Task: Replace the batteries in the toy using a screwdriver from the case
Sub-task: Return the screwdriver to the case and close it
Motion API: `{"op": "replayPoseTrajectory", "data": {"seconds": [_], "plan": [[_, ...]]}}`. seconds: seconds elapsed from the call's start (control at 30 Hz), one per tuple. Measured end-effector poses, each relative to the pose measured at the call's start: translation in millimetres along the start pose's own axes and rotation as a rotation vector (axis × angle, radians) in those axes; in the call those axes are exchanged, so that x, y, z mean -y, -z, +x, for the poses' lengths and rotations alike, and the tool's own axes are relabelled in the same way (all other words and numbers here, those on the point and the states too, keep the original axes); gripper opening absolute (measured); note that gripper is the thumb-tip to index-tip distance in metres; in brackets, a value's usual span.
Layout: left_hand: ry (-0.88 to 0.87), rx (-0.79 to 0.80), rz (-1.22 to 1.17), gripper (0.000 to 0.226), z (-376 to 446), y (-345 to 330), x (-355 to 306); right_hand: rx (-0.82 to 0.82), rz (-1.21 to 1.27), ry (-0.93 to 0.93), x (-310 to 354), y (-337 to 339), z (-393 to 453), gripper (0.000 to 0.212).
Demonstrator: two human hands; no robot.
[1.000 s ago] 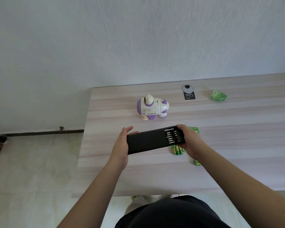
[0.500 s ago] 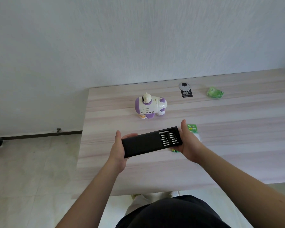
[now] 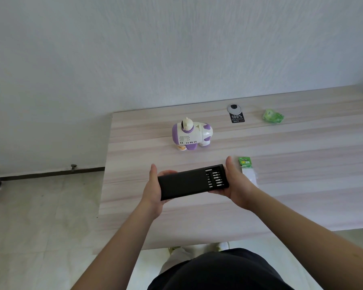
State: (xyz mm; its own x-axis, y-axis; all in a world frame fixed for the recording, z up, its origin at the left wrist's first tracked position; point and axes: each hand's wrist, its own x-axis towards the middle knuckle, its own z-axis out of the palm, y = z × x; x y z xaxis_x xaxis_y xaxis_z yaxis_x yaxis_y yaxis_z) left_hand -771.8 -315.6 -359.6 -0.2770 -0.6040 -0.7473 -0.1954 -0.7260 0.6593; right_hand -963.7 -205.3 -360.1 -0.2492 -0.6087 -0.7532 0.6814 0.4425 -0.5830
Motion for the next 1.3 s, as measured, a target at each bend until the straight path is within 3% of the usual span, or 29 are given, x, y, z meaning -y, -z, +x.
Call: {"op": "replayPoseTrajectory", "data": {"seconds": [0.1,0.23,0.37,0.43,0.53,0.67,0.93,1.13,1.3], "plan": [[0.004,0.014,0.013,0.072,-3,-7,1,-0.015,-0.001,-0.028,0,-8,-2,0.063],[-0.029,-0.048,0.027,0.068,-2,-15,5,-0.033,-0.013,-0.053,-3,-22,-7,0.043],[-0.041,-0.096,0.041,0.057,-1,-14,2,0.119,-0.263,0.021,-12,-20,-8,0.033],[-0.033,-0.026,0.044,0.048,-2,-12,0,0.109,-0.385,0.127,-19,-15,-2,0.041],[-0.038,0.204,0.058,0.027,-2,-5,-1,-0.036,-0.398,0.233,-25,-9,7,0.067],[-0.056,0.349,0.033,0.032,6,10,10,-0.128,-0.37,0.286,-28,-5,16,0.073],[-0.017,0.298,-0.024,0.034,19,22,23,-0.09,-0.391,0.327,-28,-18,20,0.041],[0.002,0.253,-0.051,0.028,28,31,25,-0.092,-0.393,0.293,-35,-28,29,0.035],[-0.002,0.258,0.185,0.027,45,44,33,-0.117,-0.396,0.273,-41,-34,39,0.037]]}}
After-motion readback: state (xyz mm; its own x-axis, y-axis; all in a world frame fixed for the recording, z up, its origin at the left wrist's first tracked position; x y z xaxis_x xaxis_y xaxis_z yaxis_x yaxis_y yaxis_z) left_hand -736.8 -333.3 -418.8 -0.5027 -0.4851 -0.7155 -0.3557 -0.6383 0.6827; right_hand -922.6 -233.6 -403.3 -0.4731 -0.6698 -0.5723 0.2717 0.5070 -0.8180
